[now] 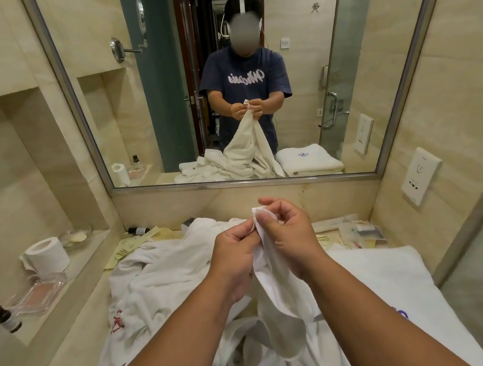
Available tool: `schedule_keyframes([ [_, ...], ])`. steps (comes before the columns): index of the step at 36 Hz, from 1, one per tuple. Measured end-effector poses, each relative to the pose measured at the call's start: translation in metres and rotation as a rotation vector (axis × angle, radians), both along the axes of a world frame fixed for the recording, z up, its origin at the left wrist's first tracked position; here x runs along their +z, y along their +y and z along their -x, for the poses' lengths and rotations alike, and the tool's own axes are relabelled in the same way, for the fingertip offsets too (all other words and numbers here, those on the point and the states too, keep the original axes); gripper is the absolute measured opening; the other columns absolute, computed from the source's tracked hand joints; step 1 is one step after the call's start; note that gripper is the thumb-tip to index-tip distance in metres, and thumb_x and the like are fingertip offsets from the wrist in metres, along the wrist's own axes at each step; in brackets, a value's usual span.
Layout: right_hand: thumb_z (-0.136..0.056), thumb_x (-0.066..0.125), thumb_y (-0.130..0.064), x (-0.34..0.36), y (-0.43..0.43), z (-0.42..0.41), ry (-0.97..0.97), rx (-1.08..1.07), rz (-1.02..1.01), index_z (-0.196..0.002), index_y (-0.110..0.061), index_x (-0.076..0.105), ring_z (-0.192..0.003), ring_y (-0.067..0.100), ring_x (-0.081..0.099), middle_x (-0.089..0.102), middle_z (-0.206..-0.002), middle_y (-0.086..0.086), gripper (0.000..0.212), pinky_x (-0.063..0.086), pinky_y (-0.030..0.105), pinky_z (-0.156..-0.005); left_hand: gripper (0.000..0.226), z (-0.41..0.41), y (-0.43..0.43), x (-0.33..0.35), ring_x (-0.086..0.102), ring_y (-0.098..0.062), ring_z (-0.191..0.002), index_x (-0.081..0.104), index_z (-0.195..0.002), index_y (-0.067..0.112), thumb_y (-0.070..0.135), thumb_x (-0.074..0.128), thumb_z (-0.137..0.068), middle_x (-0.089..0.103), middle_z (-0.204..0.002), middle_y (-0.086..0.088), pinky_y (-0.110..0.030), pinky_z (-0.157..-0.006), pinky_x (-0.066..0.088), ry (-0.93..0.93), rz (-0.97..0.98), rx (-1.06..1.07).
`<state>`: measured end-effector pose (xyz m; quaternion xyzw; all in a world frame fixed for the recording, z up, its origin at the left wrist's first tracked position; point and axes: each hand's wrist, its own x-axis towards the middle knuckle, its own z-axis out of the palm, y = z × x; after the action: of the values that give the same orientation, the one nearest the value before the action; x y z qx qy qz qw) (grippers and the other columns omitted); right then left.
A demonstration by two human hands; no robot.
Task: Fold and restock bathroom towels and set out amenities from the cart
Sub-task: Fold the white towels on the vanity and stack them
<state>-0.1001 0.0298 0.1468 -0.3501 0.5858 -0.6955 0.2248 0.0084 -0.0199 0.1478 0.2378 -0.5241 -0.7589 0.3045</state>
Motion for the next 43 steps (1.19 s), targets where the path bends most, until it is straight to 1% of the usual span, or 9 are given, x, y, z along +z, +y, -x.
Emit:
schedule_keyframes([
  [6,-0.099,0.066,-0.009,-0.007,0.000,0.001,-0.129,0.083,0.040,-0.093,-0.013,0.059,-0.104,0.020,0.070,0.072,-0.118,-0.001,0.010,0.058,0.042,-0.095,0.025,0.001,0.002,0.000,0.072,-0.030,-0.109,0.078,-0.115,0.011,0.005,0.059,-0.101,0.076,-0.115,-0.014,-0.039,-0.095,0.057,0.020,-0.027,-0.009],
  [9,-0.099,0.068,-0.016,-0.003,0.003,0.009,-0.042,0.119,-0.022,-0.115,-0.022,0.067,-0.085,0.011,0.065,0.071,-0.093,-0.001,0.017,0.056,0.032,-0.079,0.028,0.000,0.001,-0.001,0.072,-0.029,-0.111,0.077,-0.117,0.012,0.002,0.057,-0.101,0.076,-0.116,-0.013,-0.040,-0.097,0.057,0.028,0.013,-0.019],
  [13,-0.096,0.071,-0.017,0.003,0.007,0.016,0.178,0.075,-0.125,-0.091,-0.015,0.077,-0.074,0.008,0.061,0.071,-0.082,0.005,0.008,0.051,0.027,-0.068,0.025,0.000,-0.006,-0.005,0.072,-0.033,-0.109,0.081,-0.109,0.016,0.003,0.063,-0.098,0.078,-0.109,-0.011,-0.048,-0.099,0.057,-0.045,0.128,0.045],
  [17,-0.091,0.074,-0.014,0.005,0.004,0.018,0.253,-0.070,-0.098,-0.075,-0.011,0.067,-0.068,0.006,0.054,0.063,-0.072,-0.004,0.017,0.048,0.022,-0.065,0.015,0.001,-0.015,-0.012,0.072,-0.020,-0.082,0.082,-0.085,0.028,0.014,0.078,-0.088,0.077,-0.086,-0.004,-0.048,-0.080,0.060,-0.235,0.448,0.214],
  [24,-0.100,0.061,-0.019,0.015,-0.004,0.023,0.253,-0.201,-0.037,-0.081,-0.006,0.054,-0.061,0.003,0.043,0.050,-0.069,-0.007,0.025,0.041,0.023,-0.059,0.017,0.003,-0.012,-0.021,0.050,-0.022,-0.061,0.058,-0.067,0.016,0.002,0.059,-0.077,0.056,-0.061,0.004,-0.030,-0.052,0.038,-0.566,0.768,0.258],
  [31,-0.106,0.053,-0.024,0.044,0.002,0.060,0.328,-0.435,0.010,-0.077,-0.024,0.040,-0.058,0.002,0.038,0.043,-0.070,-0.009,0.032,0.036,0.021,-0.056,0.027,-0.028,-0.041,-0.055,0.038,-0.020,-0.052,0.042,-0.055,0.013,-0.003,0.054,-0.073,0.041,-0.053,0.001,-0.030,-0.045,0.028,-0.857,0.764,0.365],
  [35,-0.107,0.050,-0.029,0.038,0.008,0.080,0.290,-0.471,-0.038,-0.080,-0.023,0.042,-0.066,0.010,0.042,0.046,-0.075,-0.007,0.029,0.039,0.029,-0.062,0.011,-0.041,-0.065,-0.065,0.054,-0.031,-0.067,0.055,-0.072,0.007,0.006,0.051,-0.082,0.056,-0.067,-0.006,-0.039,-0.057,0.045,-0.952,0.774,0.460],
  [40,-0.108,0.041,-0.033,0.025,0.004,0.094,0.115,-0.470,-0.070,-0.087,-0.023,0.047,-0.075,0.015,0.046,0.051,-0.083,-0.004,0.024,0.043,0.035,-0.075,0.022,-0.030,-0.089,-0.033,0.054,-0.034,-0.081,0.058,-0.096,0.015,0.003,0.040,-0.093,0.060,-0.086,-0.009,-0.036,-0.066,0.037,-0.810,0.646,0.614],
  [43,-0.110,0.037,-0.031,0.026,0.009,0.101,0.228,-0.455,-0.193,-0.096,-0.016,0.049,-0.078,0.018,0.046,0.050,-0.083,-0.003,0.024,0.039,0.035,-0.073,0.009,-0.027,-0.103,-0.008,0.055,-0.031,-0.078,0.052,-0.097,0.021,0.015,0.047,-0.102,0.057,-0.082,-0.001,-0.036,-0.060,0.037,-0.708,0.702,0.618],
])
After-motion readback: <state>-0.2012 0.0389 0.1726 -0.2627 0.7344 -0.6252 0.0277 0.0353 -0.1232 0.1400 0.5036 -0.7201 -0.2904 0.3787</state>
